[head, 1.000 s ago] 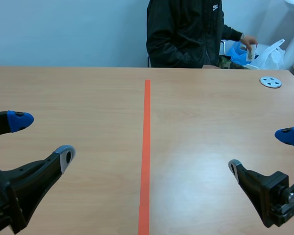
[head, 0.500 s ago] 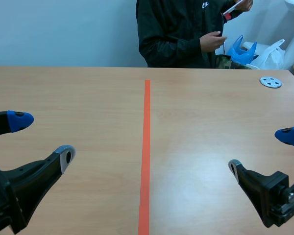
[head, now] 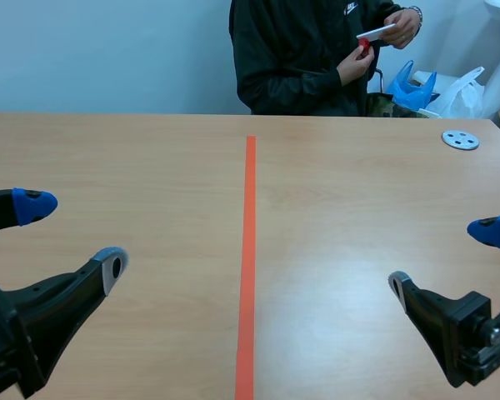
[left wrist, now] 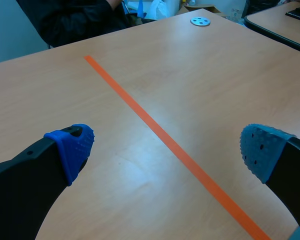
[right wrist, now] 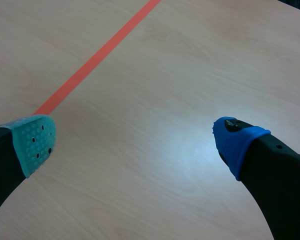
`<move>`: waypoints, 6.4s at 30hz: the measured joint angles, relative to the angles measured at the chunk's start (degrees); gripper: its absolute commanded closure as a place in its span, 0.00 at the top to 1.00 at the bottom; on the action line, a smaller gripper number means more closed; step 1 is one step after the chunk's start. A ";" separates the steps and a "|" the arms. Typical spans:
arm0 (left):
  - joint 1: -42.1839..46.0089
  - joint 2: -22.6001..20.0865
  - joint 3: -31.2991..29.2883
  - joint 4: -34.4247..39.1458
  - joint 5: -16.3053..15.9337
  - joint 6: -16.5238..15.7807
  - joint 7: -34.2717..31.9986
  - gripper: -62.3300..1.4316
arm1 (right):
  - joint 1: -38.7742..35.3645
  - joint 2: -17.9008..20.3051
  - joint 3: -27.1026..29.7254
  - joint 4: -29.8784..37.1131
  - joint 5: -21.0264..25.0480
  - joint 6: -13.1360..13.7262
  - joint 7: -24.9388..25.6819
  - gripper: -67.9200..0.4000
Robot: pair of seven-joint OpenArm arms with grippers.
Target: Sort the leaf by its shape. The table is split by an orange tape line. A compound leaf with several leaflets goes to the left side, a simple leaf with one blade goes to the right side. Return to the home posture when a red brick is placed on the table.
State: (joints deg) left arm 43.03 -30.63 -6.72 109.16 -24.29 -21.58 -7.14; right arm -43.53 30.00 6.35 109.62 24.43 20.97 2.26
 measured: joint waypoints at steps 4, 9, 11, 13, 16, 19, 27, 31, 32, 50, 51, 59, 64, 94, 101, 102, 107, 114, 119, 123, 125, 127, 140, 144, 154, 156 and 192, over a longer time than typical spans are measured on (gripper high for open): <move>0.00 0.00 0.00 0.00 0.00 0.00 0.00 1.00 | 0.00 0.00 0.00 0.00 0.00 0.00 0.00 0.96; 0.00 0.00 0.00 0.00 0.00 0.00 0.00 1.00 | 0.00 0.00 0.00 0.00 0.00 0.00 0.00 0.96; 0.00 0.00 0.00 0.00 0.00 0.00 0.00 1.00 | 0.00 0.00 0.00 0.00 0.00 0.00 0.00 0.96; 0.00 0.00 0.00 0.00 0.00 0.00 0.00 1.00 | 0.00 0.00 0.00 0.00 0.00 0.00 0.00 0.96; 0.00 0.00 0.00 0.00 0.00 0.00 0.00 1.00 | 0.00 0.00 0.00 0.00 0.00 0.00 0.00 0.96; 0.00 0.00 0.00 0.00 0.00 0.00 0.00 1.00 | 0.00 0.00 0.00 0.00 0.00 0.00 0.00 0.96; -0.02 0.00 0.00 -0.37 0.00 0.00 0.00 1.00 | 0.00 0.00 0.00 0.00 0.00 0.00 0.00 0.96; -0.02 0.00 0.00 -1.42 0.00 0.00 0.02 1.00 | 0.00 0.00 0.00 0.00 0.00 0.00 0.00 0.96; -0.02 0.00 0.00 -1.46 0.00 0.00 0.02 1.00 | 0.00 0.00 0.00 0.00 0.00 0.00 0.00 0.96; -0.02 0.00 0.00 -1.46 0.00 -0.50 0.02 1.00 | 0.00 0.00 0.00 0.00 0.00 0.00 0.00 0.96; -0.02 0.00 0.00 -1.46 0.00 -0.50 0.02 1.00 | 0.00 0.00 0.00 0.00 0.00 0.00 0.00 0.96; -0.02 0.00 0.00 -1.46 0.00 -0.50 0.02 1.00 | 0.00 0.00 0.00 0.00 0.00 0.00 0.00 0.96; -0.02 0.00 0.00 -1.46 0.00 -0.50 0.02 1.00 | 0.37 -0.02 0.00 0.00 0.00 0.00 -1.81 0.96; -0.02 0.00 0.00 -1.46 0.00 -0.50 0.00 1.00 | 30.56 1.16 -22.88 -19.26 -0.52 11.50 -3.89 0.96; -0.02 0.00 0.00 -1.46 0.00 -0.50 0.00 1.00 | 38.03 -0.61 -31.36 -27.80 -5.66 12.09 1.53 0.96; -0.02 0.00 0.00 -1.46 0.00 -0.50 0.00 1.00 | 38.82 -1.20 -32.48 -28.96 -6.38 12.09 2.56 0.96; -0.02 0.00 0.00 -1.46 0.00 -0.50 0.00 1.00 | 42.45 -4.81 -37.70 -34.77 -12.15 12.11 7.37 0.96; -0.02 0.00 0.00 -1.46 0.00 -0.50 0.00 1.00 | 45.22 -8.11 -43.23 -39.74 -17.68 11.82 11.80 0.92; -0.02 0.00 0.00 -1.46 0.00 -0.50 0.00 1.00 | 45.24 -8.39 -44.30 -40.41 -20.17 11.65 14.03 0.68; -0.02 0.00 0.00 -1.46 0.00 -0.50 0.00 1.00 | 45.24 -8.37 -44.30 -40.41 -20.57 11.43 14.14 0.52; -0.02 0.00 0.00 -1.46 0.00 -0.50 0.00 1.00 | 45.24 -8.37 -44.30 -40.41 -20.57 11.43 14.16 0.44; -0.02 0.00 0.00 -1.46 0.00 -0.50 0.00 1.00 | 45.24 -8.37 -44.30 -40.41 -20.57 11.43 14.16 0.36; -0.02 0.00 0.00 -1.46 0.00 -0.50 0.00 1.00 | 45.24 -8.37 -44.30 -40.41 -20.55 11.43 14.14 0.03; -0.02 0.00 0.00 -1.46 0.00 -0.50 0.00 1.00 | 45.24 -8.37 -44.28 -40.41 -20.55 11.43 14.27 0.03; -0.02 0.00 0.00 -1.46 0.00 -0.50 0.00 1.00 | 45.22 -8.37 -33.81 -40.15 -15.41 13.97 14.43 0.03; -0.02 0.00 0.00 -1.46 0.00 -0.50 0.00 1.00 | 45.22 -8.37 -30.14 -40.13 -14.97 15.52 14.43 0.03; -0.04 0.02 0.00 -1.46 0.00 -0.50 0.00 1.00 | 45.68 -8.57 6.21 -41.11 0.09 5.42 -3.67 0.03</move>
State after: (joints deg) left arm 42.98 -30.61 -6.72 107.70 -24.29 -22.09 -7.14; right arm 2.15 21.43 12.56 68.51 24.51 26.39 -1.41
